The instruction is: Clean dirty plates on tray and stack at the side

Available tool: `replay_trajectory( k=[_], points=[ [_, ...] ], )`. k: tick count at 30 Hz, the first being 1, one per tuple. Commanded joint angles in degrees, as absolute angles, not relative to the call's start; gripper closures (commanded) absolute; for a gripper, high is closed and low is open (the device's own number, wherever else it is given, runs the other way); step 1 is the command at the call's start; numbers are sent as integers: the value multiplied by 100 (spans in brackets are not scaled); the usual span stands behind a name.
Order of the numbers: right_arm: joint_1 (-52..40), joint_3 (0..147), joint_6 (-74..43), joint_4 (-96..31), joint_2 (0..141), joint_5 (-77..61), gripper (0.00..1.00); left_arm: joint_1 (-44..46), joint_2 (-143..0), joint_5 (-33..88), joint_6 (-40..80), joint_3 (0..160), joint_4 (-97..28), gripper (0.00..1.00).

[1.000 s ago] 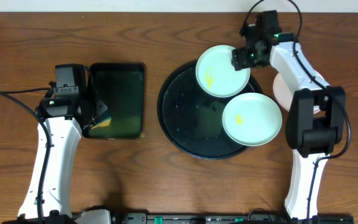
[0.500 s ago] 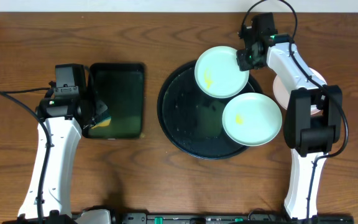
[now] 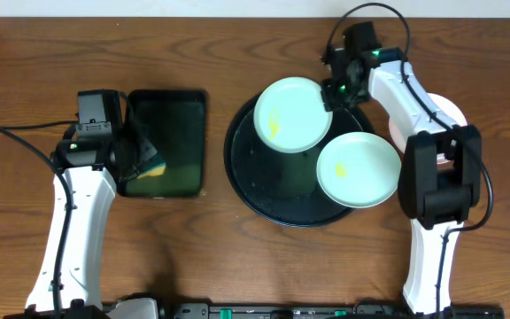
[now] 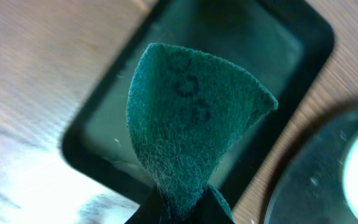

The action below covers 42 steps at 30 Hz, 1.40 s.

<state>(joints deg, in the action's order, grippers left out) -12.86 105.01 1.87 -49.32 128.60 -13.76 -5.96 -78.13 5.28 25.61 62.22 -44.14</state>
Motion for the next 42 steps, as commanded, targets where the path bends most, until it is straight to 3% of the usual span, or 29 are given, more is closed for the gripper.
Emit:
replay_trajectory(
  k=[1, 10, 18, 29, 42],
  points=[
    [-1529, 10556, -40, -5148, 12593, -1702, 99, -582, -7813, 1387, 2226, 6246, -4346, 92],
    [-1984, 10412, -410, -5210, 12667, -1092, 99, 3, -7911, 2204, 2276, 6246, -4128, 92],
    [-2014, 10254, -425, -5293, 12667, -923, 99, 128, -8394, 851, 2668, 6246, -3752, 93],
    [-1916, 9806, -423, -5170, 12663, -565, 99, -97, -9459, 825, 2665, 6246, -2432, 92],
    [-2018, 9821, -250, -5196, 12665, -611, 99, -106, -9653, -132, 2665, 6246, -2322, 87]
  ],
)
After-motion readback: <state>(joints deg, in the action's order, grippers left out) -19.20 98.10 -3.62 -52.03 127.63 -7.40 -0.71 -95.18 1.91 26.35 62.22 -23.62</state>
